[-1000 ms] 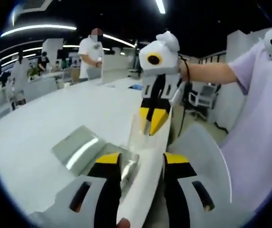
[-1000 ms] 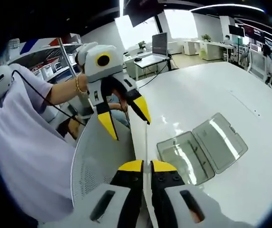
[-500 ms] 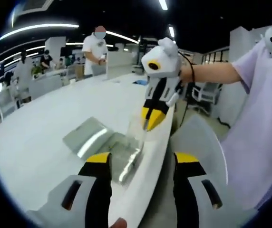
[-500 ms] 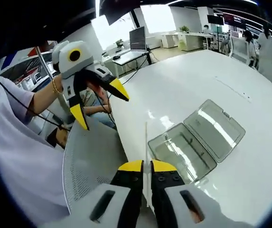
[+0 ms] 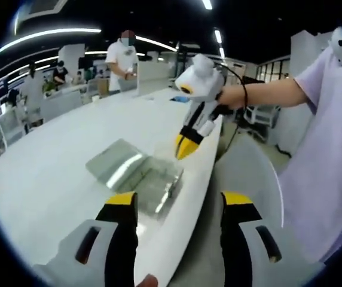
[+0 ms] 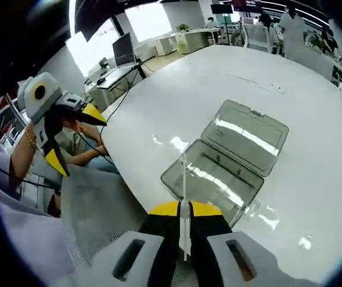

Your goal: Insert the divider into the dual guide fixture by aligning both edges with the guide slots and pushing it downward to the bottom, including one-sided entry, uneven engagement, binding, and posture correction.

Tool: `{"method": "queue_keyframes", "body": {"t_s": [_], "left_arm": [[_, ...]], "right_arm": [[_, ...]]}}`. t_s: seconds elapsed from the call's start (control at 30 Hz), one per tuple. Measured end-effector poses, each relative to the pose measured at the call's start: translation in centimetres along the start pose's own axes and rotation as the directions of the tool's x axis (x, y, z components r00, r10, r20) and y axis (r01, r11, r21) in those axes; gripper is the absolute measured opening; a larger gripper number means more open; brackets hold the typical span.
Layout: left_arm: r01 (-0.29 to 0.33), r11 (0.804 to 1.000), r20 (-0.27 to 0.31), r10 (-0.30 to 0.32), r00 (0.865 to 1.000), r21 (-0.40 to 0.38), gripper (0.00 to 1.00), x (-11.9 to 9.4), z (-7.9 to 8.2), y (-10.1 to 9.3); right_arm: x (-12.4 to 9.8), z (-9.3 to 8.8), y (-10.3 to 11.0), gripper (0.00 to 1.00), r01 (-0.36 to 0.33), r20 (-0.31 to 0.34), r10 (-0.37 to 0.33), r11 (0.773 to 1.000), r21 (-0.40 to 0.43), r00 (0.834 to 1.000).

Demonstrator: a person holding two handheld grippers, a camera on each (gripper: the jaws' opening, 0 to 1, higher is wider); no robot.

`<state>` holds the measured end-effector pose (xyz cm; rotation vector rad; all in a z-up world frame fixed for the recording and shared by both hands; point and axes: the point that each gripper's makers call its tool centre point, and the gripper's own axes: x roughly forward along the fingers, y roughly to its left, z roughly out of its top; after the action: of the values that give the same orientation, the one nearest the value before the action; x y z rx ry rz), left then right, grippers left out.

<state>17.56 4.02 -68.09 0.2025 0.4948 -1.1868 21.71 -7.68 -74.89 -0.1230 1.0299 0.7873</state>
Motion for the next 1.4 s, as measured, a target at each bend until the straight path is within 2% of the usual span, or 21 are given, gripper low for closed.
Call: {"method": "queue_keyframes", "body": {"t_s": [0.1, 0.27, 0.37, 0.57, 0.77, 0.9, 1.03, 1.17, 1.3, 1.4], "left_arm": [[0.005, 1.0, 0.004, -0.005, 1.0, 0.001, 0.54, -0.1, -0.4, 0.2], [0.024, 1.0, 0.009, -0.024, 1.0, 0.009, 0.54, 0.1, -0.6, 0.3], [0.032, 0.999, 0.013, -0.032, 0.999, 0.016, 0.54, 0.1, -0.7, 0.3], [0.054, 0.998, 0.019, -0.054, 0.998, 0.018, 0.54, 0.2, -0.9, 0.4], [0.073, 0.997, 0.029, -0.073, 0.997, 0.015, 0.53, 0.3, -1.2, 0.7], [0.084, 0.996, 0.037, -0.085, 0.996, 0.014, 0.53, 0.3, -1.4, 1.0], [0.097, 0.995, 0.038, -0.098, 0.995, 0.015, 0.53, 0.4, -1.5, 1.1], [0.102, 0.995, 0.043, -0.102, 0.994, 0.014, 0.53, 0.3, -1.5, 1.5], [0.104, 0.995, 0.05, -0.104, 0.993, 0.01, 0.52, 0.2, -1.5, 1.9], [0.109, 0.994, 0.053, -0.109, 0.993, 0.007, 0.52, 0.3, -1.5, 2.1]], "right_arm": [[0.3, 0.0, -0.5, 0.0, 0.038, 0.008, -0.039, 0.996, 0.08, 0.999], [0.5, 0.1, -0.9, 0.0, 0.077, 0.01, -0.08, 0.983, 0.165, 0.997], [0.7, 0.0, -1.3, 0.0, 0.12, -0.012, -0.12, 0.969, 0.215, 0.993], [1.3, -0.3, -1.9, 0.0, 0.16, -0.044, -0.154, 0.941, 0.3, 0.987], [1.8, -0.3, -2.4, 0.0, 0.221, -0.075, -0.208, 0.921, 0.321, 0.975], [2.1, 0.3, -3.1, 0.0, 0.237, -0.068, -0.228, 0.887, 0.396, 0.971], [2.5, 0.6, -3.8, 0.0, 0.26, -0.081, -0.25, 0.868, 0.423, 0.965], [2.9, 0.7, -4.7, 0.0, 0.292, -0.109, -0.273, 0.838, 0.461, 0.956], [3.2, 0.7, -5.2, 0.0, 0.334, -0.146, -0.302, 0.809, 0.483, 0.942], [3.2, 0.7, -5.5, 0.0, 0.373, -0.178, -0.327, 0.802, 0.467, 0.928]]}}
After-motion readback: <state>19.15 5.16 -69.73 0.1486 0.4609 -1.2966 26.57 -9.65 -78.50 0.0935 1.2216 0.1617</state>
